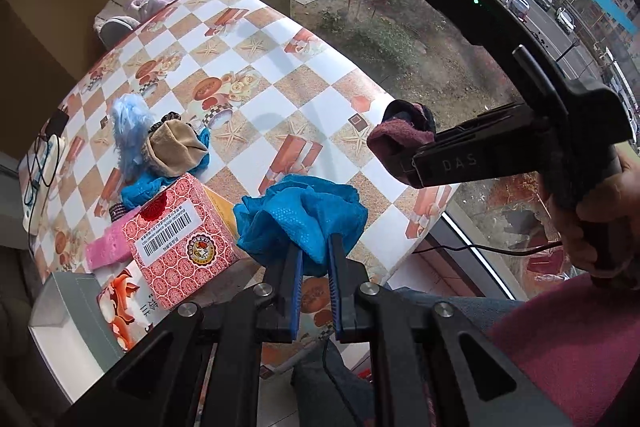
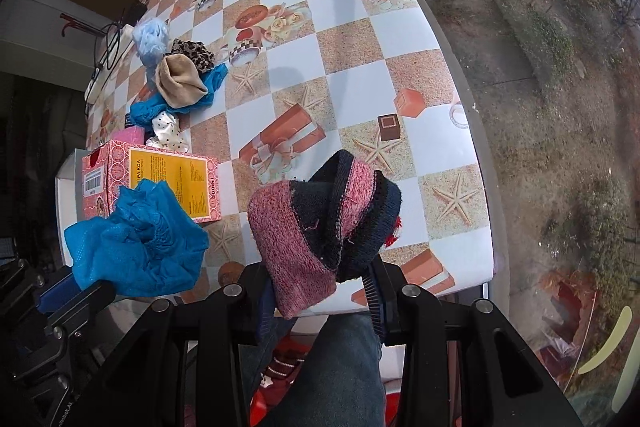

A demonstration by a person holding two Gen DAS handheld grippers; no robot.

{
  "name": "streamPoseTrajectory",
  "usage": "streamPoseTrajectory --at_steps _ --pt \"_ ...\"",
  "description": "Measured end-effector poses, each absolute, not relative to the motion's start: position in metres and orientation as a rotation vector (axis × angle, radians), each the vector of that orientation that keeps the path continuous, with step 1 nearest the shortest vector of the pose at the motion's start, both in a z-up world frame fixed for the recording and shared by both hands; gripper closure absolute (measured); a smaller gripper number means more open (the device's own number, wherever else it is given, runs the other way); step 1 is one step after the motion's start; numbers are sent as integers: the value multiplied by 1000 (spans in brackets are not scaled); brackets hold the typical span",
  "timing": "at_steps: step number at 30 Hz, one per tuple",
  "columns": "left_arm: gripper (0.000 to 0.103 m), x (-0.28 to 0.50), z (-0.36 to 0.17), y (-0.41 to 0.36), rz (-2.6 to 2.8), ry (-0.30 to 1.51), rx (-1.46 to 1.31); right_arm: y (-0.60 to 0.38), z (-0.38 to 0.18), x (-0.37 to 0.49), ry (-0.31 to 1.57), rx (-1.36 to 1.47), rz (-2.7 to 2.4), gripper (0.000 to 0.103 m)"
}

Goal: Organize soft objects
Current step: 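Lift and carry the blue cloth and pink sock toward the white box with both tools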

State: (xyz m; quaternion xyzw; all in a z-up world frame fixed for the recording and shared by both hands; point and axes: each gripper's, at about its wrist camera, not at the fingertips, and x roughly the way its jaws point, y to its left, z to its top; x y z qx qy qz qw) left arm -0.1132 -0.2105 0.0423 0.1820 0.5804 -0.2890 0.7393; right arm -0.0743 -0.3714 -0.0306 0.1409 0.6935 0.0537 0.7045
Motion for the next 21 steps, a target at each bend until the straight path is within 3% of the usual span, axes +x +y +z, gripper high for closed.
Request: streamPoseTrajectory --at_steps 21 --pt "90 -150 45 -48 -695 1256 298 -227 -33 -108 1635 126 225 64"
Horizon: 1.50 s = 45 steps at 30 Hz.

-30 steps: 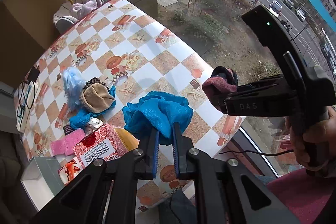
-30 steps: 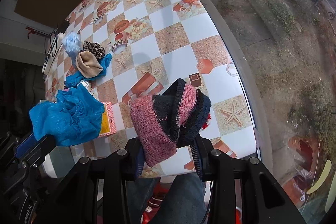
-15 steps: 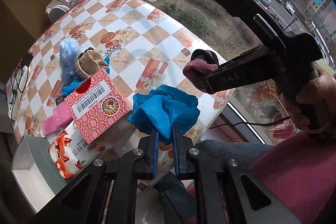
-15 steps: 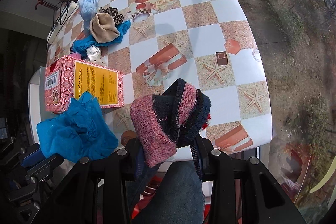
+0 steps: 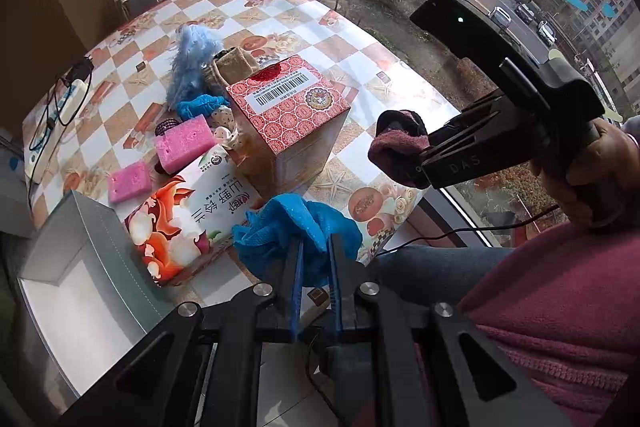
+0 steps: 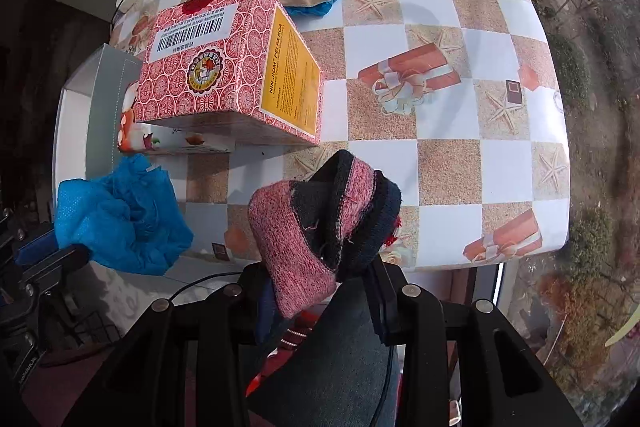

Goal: Organize soft objects
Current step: 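Lift and carry the blue cloth and pink sock toward the white box with both tools, then open the left tool over the box while the right tool releases the pink sock inside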

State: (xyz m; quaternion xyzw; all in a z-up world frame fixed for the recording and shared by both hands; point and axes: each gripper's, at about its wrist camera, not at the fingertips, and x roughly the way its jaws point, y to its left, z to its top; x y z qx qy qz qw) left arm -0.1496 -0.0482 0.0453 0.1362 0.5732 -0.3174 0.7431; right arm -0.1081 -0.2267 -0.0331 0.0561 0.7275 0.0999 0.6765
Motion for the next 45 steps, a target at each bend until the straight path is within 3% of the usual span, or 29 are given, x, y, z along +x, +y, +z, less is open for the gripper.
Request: streamPoseTrajectory --at_steps 25,45 --pt "90 -158 56 128 -234 1181 -11 -44 13 -95 1521 -210 584 64" --pt "90 -185 0 220 143 1312 -153 83 22 -100 1452 -406 801 63"
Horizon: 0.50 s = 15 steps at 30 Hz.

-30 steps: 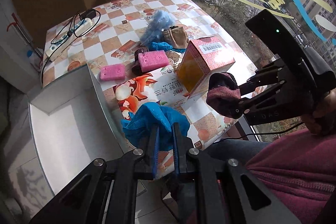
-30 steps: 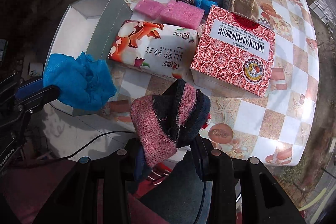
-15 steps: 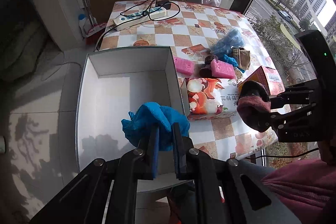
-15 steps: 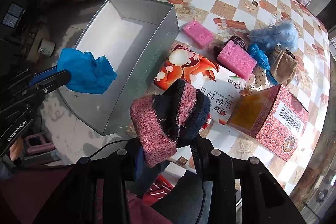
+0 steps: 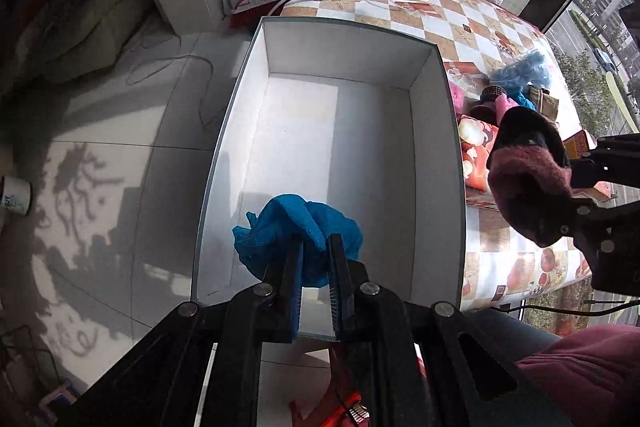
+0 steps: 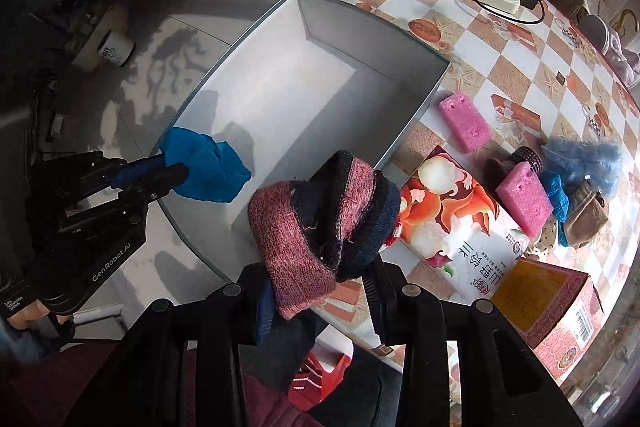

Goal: Organize soft objects
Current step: 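Open the left tool over the box while the right tool releases the pink sock inside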

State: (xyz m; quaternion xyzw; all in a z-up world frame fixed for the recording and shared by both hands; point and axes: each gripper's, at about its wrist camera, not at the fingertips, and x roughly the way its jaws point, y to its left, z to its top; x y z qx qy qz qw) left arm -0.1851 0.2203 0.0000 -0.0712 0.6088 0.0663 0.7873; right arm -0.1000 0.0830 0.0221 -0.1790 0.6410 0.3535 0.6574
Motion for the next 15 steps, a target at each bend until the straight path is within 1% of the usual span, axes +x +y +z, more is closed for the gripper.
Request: streamPoseTrajectory --at_steps 6,15 --pt "90 -186 -11 225 150 1335 -195 104 15 -115 1459 -459 850 63" --pt "90 -186 -22 226 140 1367 -187 109 7 -112 1488 -458 853 63"
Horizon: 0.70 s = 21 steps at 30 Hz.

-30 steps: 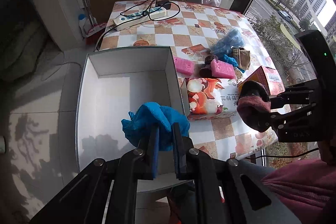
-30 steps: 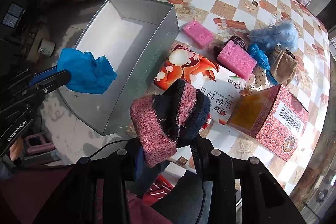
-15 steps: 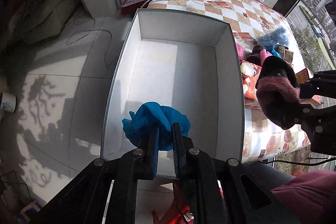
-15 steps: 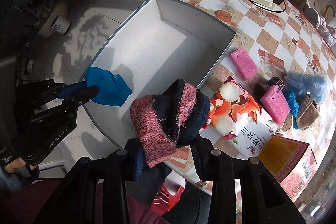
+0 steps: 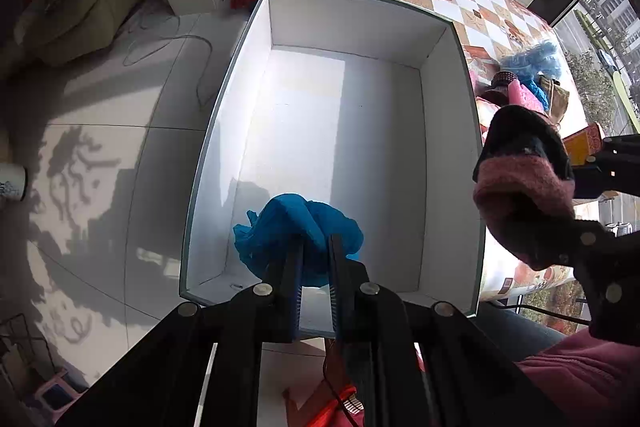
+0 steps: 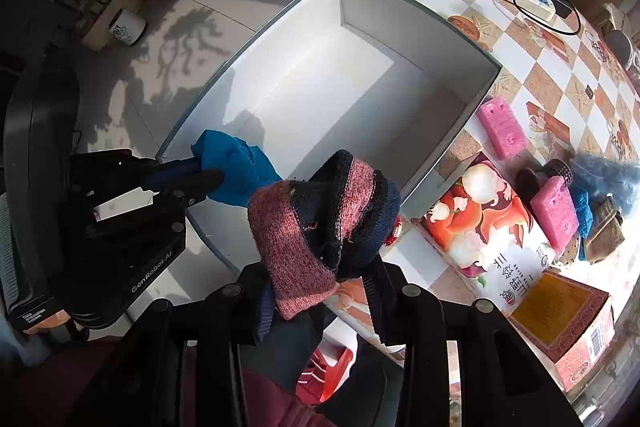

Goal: Organize soft objects
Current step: 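Open the left tool over the box while the right tool releases the pink sock inside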

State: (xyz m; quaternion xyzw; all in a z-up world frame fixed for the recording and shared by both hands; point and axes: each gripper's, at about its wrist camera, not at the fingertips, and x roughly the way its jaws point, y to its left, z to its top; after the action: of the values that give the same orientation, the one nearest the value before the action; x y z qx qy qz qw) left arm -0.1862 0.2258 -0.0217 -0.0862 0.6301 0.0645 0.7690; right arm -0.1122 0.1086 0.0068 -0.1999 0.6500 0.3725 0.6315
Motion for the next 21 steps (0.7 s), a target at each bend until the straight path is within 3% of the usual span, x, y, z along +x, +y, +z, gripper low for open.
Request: streamPoseTrajectory --at_steps 21 --pt "90 -181 -40 224 142 1422 -172 130 -12 -120 1503 -552 877 63"
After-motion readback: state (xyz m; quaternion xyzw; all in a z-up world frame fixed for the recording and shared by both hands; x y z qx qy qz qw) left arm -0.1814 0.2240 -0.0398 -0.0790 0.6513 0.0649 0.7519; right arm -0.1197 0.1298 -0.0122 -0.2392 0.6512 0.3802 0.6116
